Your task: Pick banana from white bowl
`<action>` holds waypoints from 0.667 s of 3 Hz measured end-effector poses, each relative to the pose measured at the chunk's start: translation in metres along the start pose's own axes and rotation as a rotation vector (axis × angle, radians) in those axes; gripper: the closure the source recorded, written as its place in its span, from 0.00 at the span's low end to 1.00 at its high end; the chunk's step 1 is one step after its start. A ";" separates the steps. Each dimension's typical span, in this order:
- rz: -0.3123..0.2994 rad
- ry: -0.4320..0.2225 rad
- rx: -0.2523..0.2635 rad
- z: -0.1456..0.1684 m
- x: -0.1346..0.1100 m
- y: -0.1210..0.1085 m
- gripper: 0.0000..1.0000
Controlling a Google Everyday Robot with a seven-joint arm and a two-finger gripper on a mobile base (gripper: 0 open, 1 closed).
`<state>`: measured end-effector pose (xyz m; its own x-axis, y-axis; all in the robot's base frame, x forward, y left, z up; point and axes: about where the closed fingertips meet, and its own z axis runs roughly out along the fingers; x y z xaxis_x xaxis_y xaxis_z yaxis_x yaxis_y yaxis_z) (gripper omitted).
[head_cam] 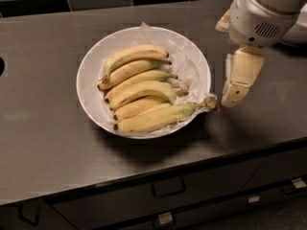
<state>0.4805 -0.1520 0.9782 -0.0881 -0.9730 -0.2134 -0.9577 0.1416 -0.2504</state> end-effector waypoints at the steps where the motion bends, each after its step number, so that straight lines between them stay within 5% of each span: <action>1: -0.049 -0.016 -0.037 0.019 -0.021 -0.009 0.00; 2: -0.095 -0.037 -0.078 0.038 -0.041 -0.014 0.00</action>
Offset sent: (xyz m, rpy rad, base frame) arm 0.0358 0.0681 -0.0424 0.0190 0.1305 0.1961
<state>0.5081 -0.1073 0.9547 0.0132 -0.9737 -0.2274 -0.9797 0.0329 -0.1976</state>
